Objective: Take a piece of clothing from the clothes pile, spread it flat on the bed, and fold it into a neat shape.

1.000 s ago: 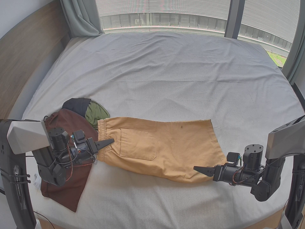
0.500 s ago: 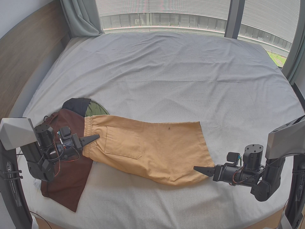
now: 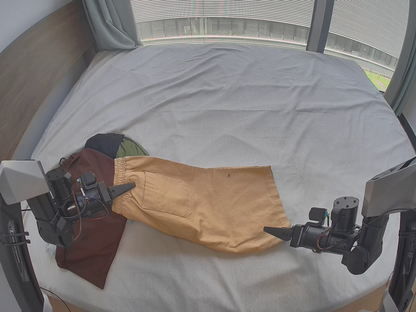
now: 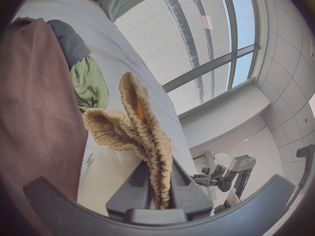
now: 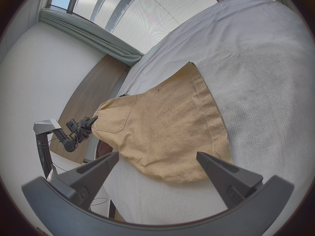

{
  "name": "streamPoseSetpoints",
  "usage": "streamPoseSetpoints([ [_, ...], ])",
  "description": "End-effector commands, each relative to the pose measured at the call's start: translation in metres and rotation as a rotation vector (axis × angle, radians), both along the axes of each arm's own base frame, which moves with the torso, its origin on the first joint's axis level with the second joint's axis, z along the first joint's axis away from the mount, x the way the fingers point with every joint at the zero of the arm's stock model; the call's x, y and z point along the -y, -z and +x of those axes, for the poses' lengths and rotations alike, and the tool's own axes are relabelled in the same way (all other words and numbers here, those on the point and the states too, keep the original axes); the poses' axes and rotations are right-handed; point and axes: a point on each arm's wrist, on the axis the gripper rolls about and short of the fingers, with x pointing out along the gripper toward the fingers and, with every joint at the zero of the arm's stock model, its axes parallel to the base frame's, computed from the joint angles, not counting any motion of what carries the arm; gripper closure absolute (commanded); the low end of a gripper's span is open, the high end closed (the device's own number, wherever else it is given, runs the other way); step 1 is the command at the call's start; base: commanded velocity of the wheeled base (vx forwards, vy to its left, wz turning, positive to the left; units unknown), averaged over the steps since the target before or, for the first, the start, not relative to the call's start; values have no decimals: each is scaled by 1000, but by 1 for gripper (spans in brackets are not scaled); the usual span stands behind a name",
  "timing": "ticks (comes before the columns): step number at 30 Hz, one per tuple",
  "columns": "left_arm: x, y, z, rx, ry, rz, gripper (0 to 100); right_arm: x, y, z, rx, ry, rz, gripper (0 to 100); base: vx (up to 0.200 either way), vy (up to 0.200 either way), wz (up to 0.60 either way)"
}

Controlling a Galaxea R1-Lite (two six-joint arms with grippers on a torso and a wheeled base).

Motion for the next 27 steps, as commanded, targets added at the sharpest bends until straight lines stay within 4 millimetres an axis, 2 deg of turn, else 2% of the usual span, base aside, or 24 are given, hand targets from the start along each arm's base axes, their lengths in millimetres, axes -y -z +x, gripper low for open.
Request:
streamPoseSetpoints([
  [1,6,-6,-2,15,17,1,100,-1,0,0,-1,-4,-1,0,0,0,0],
  [5,21,-15,-5,36,46,3,100,0,0,0,0,-2,0,0,0,0,0],
  [14,29,-13,-6,34,56,7,100,0,0,0,0,-2,0,0,0,0,0],
  [27,80,-11,-5,71,72,38,100,0,-3,0,10,-1,3,0,0,0,0],
])
